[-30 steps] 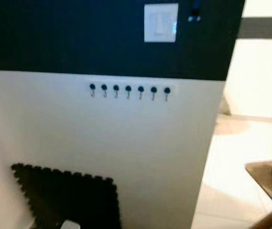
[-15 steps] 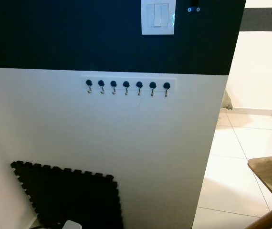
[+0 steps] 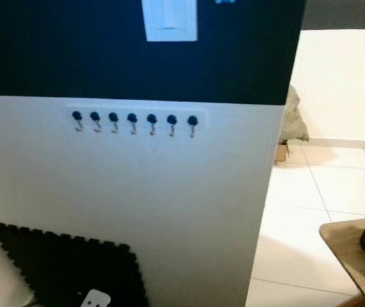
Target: Hang keys on a hook
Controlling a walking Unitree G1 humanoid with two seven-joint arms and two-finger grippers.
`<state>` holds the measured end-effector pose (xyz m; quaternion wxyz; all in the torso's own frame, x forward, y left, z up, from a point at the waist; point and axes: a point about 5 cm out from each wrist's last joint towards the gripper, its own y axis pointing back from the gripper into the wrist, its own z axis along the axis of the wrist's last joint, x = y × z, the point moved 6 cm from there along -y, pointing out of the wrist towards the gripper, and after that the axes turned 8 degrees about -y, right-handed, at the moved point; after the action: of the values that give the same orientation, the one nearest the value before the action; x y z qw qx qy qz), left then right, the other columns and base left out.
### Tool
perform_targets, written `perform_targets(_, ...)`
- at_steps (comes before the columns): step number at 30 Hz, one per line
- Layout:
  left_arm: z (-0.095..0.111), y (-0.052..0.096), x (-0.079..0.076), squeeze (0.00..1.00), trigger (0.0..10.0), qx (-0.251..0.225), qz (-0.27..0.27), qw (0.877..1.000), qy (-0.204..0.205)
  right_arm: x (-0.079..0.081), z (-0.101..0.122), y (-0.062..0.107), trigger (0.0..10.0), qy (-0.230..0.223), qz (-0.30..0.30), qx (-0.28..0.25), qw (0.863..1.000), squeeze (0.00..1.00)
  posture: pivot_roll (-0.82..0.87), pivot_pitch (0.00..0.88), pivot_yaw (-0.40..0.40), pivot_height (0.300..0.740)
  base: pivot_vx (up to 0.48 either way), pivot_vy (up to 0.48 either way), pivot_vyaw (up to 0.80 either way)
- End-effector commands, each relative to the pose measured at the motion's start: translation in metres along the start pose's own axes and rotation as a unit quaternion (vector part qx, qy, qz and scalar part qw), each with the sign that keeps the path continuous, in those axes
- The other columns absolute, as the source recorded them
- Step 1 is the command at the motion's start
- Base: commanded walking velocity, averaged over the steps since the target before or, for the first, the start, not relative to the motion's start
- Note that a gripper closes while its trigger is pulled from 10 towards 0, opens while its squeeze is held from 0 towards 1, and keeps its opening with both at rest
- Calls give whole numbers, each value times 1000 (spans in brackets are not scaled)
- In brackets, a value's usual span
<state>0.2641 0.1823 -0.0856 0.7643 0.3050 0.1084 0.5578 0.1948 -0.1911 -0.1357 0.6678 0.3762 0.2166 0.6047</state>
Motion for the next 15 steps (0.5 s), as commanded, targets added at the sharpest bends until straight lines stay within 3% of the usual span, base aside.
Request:
perform_targets(1,-6,5,7,0,10000,3,15,1000,9,11,9,-3,10000,-12,15,-21,1000,0,31,35,35,740,0,0,0)
perform_targets(5,-3,5,15,0,10000,-4,31,999,5,16,26,-5,10000,-10,24,-48,998,0,31,35,38,740,0,0,0)
perform_targets(9,-1,9,30,0,10000,-12,58,998,-16,17,65,-7,10000,12,20,-115,993,0,27,38,41,740,0,0,0)
perform_targets(10,-1,9,30,0,10000,-12,58,998,-16,17,65,-7,10000,12,20,-115,993,0,27,38,41,740,0,0,0)
perform_targets(15,23,11,39,0,10000,-75,54,996,-6,17,108,-9,10000,17,8,-167,986,0,30,39,35,740,0,0,0)
